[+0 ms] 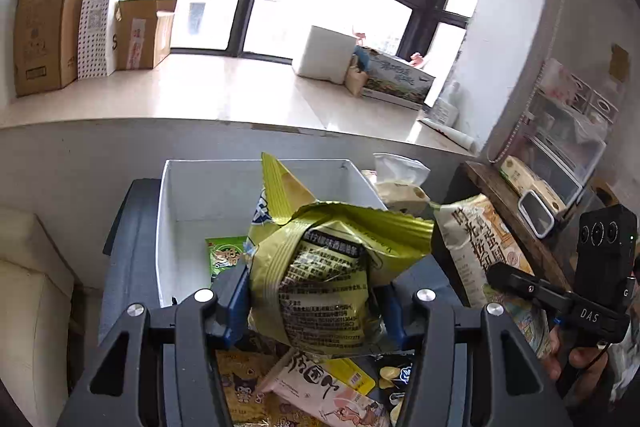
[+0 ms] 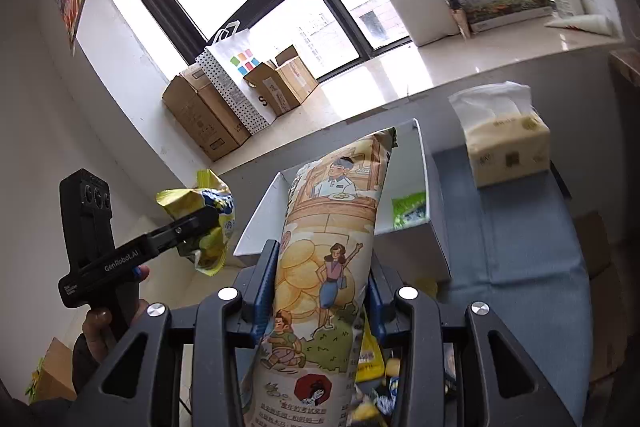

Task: Organize snacks
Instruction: 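Lower both chip bags into the white box and open both tools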

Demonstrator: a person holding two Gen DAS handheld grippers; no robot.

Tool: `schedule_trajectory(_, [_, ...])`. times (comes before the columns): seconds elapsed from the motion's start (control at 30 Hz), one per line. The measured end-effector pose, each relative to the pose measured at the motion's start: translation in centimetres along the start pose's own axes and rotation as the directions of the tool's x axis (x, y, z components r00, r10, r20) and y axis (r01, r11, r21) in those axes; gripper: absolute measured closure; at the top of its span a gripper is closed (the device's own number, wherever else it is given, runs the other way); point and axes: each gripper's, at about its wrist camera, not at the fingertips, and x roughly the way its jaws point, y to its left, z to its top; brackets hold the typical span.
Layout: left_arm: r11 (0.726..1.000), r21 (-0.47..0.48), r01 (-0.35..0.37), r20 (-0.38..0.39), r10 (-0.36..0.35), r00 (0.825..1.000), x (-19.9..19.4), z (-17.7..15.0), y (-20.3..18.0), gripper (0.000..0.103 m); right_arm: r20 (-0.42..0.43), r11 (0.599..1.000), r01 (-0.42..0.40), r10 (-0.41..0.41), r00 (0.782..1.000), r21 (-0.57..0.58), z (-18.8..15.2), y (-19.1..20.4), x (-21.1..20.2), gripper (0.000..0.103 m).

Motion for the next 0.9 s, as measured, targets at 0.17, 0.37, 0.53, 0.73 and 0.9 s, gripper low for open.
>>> schedule_trajectory(0.17, [0.992, -0.122, -0.01, -0.067, 0.002, 0.998, 3.5, 2.0, 2.9, 0.044, -0.057, 0.998, 0.036, -0.039, 0.998, -0.048, 5.5, 0.5, 6.6, 0.061])
schedule_trajectory(0.37, [0.991, -0.094, -0.091, -0.133, 0.078, 0.988, 7.6, 3.1, 4.0, 0.044, -0.129, 0.992, 0.114, -0.12, 0.984, -0.055, 8.3, -1.0, 13.0, 0.061])
schedule_trajectory(0.53, [0.989, -0.04, -0.143, -0.17, 0.135, 0.976, 9.2, 3.5, 4.3, 0.0, -0.142, 0.982, 0.184, -0.187, 0.972, -0.031, 9.8, -2.4, 14.7, 0.016])
schedule_trajectory(0.73, [0.99, -0.002, -0.143, -0.132, 0.141, 0.981, 8.2, 2.6, 4.0, 0.0, -0.068, 0.98, 0.201, -0.201, 0.977, -0.01, 10.3, -3.0, 12.5, 0.0])
schedule_trajectory(0.9, [0.989, 0.045, -0.138, -0.085, 0.141, 0.986, 5.8, 1.0, 2.7, 0.0, 0.023, 0.979, 0.191, -0.19, 0.982, -0.064, 8.9, -1.1, 9.0, 0.0])
